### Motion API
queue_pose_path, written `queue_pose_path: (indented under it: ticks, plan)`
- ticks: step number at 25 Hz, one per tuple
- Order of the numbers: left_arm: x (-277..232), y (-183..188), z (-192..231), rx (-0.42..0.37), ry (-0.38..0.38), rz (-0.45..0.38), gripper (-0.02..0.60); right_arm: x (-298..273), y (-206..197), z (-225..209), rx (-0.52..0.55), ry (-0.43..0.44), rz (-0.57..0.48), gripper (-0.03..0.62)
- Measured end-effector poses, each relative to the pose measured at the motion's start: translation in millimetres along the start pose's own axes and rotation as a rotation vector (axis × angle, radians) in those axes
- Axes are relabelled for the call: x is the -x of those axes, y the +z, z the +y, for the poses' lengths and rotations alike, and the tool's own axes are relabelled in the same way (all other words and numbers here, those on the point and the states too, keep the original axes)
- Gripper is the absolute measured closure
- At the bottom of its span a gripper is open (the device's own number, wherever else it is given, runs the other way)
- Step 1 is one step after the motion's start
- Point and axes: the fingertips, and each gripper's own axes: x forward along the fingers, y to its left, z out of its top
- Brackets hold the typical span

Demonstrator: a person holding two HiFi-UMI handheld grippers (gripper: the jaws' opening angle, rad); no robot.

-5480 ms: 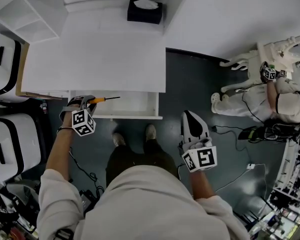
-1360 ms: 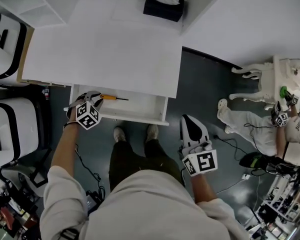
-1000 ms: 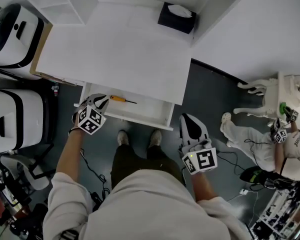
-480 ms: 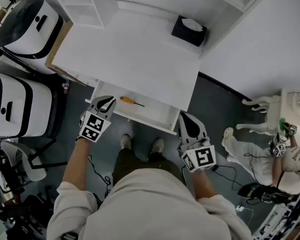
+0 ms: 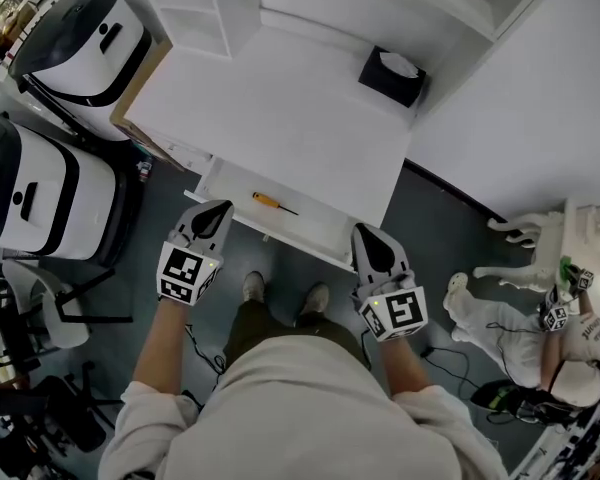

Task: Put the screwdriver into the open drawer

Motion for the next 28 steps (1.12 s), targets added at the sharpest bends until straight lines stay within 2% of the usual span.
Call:
queue_pose_path:
  ticks: [11,28]
  plan:
    - [47.8,21.2,-12.3,0.090,0.079,-0.122,0.577,2.6,7.0,21.1,0.050,0.065,-0.014,0.591]
    - [58.0,22.9,-15.0,0.095,0.089,-0.142,0.577,0.0,11.1,26.6,0.074,0.075,-0.013,0.591]
